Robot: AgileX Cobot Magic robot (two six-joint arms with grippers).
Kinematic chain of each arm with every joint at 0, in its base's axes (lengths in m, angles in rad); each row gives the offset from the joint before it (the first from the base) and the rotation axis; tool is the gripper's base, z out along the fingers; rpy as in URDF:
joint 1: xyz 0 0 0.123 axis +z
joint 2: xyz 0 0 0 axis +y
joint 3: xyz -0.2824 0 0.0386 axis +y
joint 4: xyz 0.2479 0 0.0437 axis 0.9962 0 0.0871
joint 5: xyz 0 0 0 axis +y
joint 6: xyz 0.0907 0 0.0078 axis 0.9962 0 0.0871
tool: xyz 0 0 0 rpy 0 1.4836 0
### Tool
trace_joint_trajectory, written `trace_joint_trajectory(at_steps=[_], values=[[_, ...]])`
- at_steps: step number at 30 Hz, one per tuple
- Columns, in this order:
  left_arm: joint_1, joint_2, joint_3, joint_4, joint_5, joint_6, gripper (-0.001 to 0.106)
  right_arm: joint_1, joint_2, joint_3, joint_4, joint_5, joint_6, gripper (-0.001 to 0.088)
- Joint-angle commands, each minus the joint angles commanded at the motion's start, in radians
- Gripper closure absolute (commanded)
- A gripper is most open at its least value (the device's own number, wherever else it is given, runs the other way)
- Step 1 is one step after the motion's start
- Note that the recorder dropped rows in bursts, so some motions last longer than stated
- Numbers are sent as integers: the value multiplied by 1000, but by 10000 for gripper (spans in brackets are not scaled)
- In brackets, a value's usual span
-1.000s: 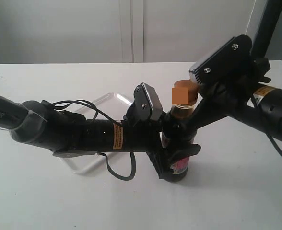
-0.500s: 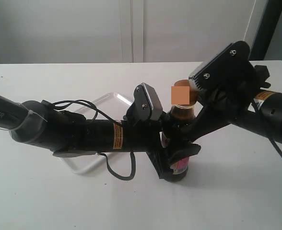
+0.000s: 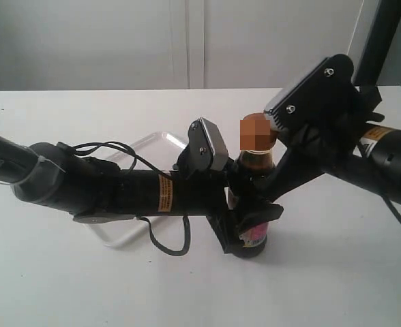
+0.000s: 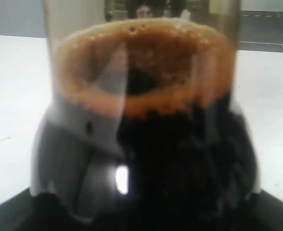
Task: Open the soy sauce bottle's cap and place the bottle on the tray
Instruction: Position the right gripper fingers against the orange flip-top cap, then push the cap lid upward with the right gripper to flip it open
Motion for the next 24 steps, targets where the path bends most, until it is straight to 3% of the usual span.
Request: trace_joint_trajectory(at_steps=[6, 17, 24], values=[[0, 0, 0, -2, 71, -23, 1053, 0, -16, 0, 0, 2, -20, 868], [0, 0, 0, -44, 88, -19, 1053, 18, -30, -2, 19, -14, -2, 868], [0, 0, 0, -41, 88, -20, 1053, 18, -12, -97, 21, -16, 55, 868]])
